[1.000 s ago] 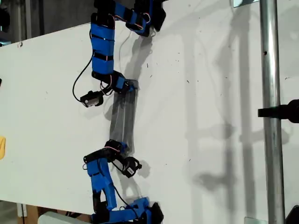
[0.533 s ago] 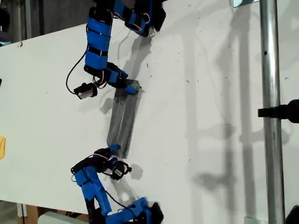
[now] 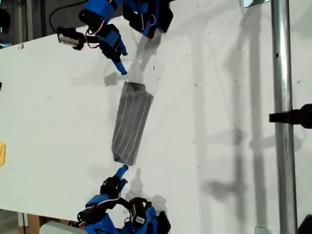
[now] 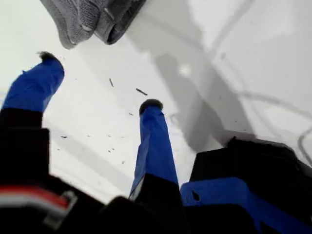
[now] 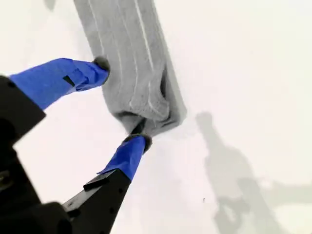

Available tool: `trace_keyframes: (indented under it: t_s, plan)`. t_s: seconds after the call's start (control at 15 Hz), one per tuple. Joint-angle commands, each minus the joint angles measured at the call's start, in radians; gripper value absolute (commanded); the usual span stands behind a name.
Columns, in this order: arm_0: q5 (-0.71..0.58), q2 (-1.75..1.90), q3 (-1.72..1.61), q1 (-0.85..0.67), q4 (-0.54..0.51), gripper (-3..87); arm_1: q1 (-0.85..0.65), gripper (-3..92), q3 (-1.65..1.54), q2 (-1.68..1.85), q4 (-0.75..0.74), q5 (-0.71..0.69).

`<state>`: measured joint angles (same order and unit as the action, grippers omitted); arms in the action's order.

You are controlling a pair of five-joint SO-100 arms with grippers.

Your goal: Grasp corners of a towel and fold twice.

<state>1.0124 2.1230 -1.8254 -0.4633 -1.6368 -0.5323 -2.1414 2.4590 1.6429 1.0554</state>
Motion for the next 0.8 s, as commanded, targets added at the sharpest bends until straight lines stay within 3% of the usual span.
trace_keyframes:
  t_s: [0.0,0.13,0.27,0.53,0.73]
  plan:
    - [0.132,0.357,-0.258,0.175,0.117,19.4,0.172,30.6,-0.112,0.232,0.02,0.276]
    - [0.232,0.718,-0.545,0.316,0.239,17.0,0.403,29.6,-0.353,0.531,-0.031,0.572]
    - [0.262,1.273,-0.893,0.43,0.42,12.0,0.483,35.0,-0.387,0.538,-0.02,0.676]
    - [0.281,1.358,-1.034,0.448,0.433,9.2,0.42,46.1,-0.36,0.419,-0.009,0.655]
    - [0.301,1.358,-1.057,0.43,0.413,8.7,0.239,49.5,-0.304,0.035,-0.262,0.43]
